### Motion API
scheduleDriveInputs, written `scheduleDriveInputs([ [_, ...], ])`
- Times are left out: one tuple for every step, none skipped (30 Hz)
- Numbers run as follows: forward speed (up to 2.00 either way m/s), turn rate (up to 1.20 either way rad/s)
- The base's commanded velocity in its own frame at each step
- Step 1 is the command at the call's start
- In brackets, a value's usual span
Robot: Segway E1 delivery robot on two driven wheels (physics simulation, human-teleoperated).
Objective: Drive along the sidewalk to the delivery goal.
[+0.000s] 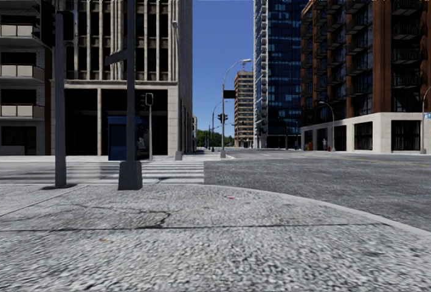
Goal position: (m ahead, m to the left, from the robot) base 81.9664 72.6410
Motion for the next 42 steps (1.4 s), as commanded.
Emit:
scheduleDriveInputs([
  [2.0,0.0],
  [2.0,0.0],
  [2.0,0.08],
  [2.0,0.34],
  [2.0,0.58],
  [2.0,0.58],
  [2.0,0.77],
  [2.0,0.82],
  [2.0,0.68],
  [2.0,0.21],
  [2.0,0.21],
  [2.0,0.03],
  [2.0,0.0],
  [2.0,0.0],
  [2.0,0.0],
  [2.0,0.0],
  [2.0,0.0],
  [2.0,0.0],
  [2.0,0.0],
  [2.0,0.0],
  [2.0,0.0],
  [2.0,0.0],
  [2.0,0.0],
  [2.0,0.0],
  [2.0,0.0],
  [2.0,0.0],
  [2.0,0.04],
  [2.0,0.14],
  [2.0,0.21],
  [2.0,0.21],
  [2.0,0.62],
  [2.0,0.68],
  [2.0,0.69],
  [2.0,0.0],
  [2.0,0.0],
  [2.0,0.0],
  [2.0,0.0],
  [2.0,0.0],
  [2.0,0.0],
  [2.0,0.0],
  [2.0,0.0],
  [2.0,0.0],
])
